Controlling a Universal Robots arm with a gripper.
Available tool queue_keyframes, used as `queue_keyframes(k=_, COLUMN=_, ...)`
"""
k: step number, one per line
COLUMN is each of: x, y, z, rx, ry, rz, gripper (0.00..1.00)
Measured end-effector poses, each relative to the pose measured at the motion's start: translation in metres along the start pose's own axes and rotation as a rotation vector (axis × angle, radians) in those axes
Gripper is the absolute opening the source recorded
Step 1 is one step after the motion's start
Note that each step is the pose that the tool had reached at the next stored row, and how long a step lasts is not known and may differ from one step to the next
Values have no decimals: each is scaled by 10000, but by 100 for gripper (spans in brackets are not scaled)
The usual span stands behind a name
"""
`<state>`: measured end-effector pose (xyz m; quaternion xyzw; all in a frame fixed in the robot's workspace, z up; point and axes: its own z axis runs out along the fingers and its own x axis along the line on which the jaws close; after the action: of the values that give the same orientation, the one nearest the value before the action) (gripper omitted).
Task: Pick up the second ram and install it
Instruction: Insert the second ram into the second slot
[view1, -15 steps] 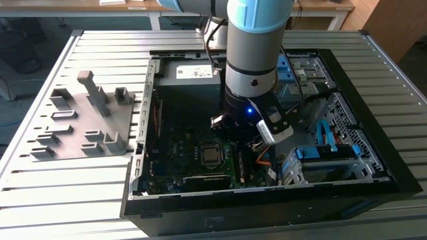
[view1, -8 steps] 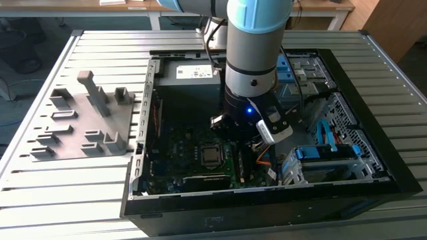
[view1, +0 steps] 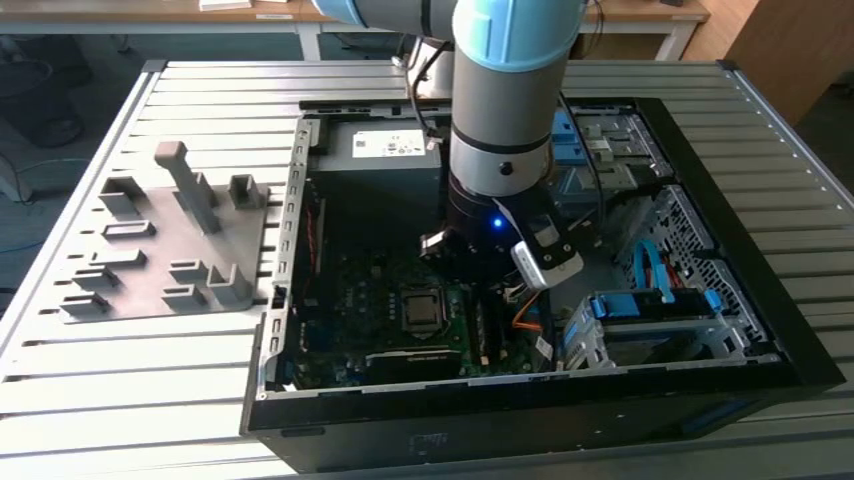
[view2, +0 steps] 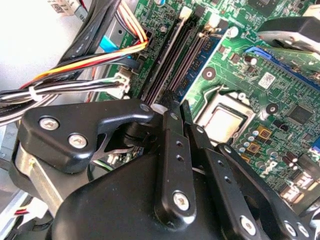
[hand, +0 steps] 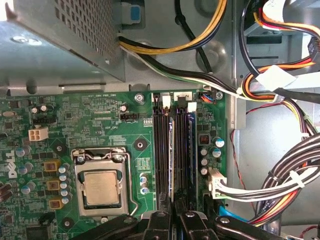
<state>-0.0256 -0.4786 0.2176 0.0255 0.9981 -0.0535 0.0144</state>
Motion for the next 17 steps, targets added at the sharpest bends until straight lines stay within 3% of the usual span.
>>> queue_keyframes(k=17, x=15, y=48, z=18, rx=30, ry=-10, rz=-69, gripper=14)
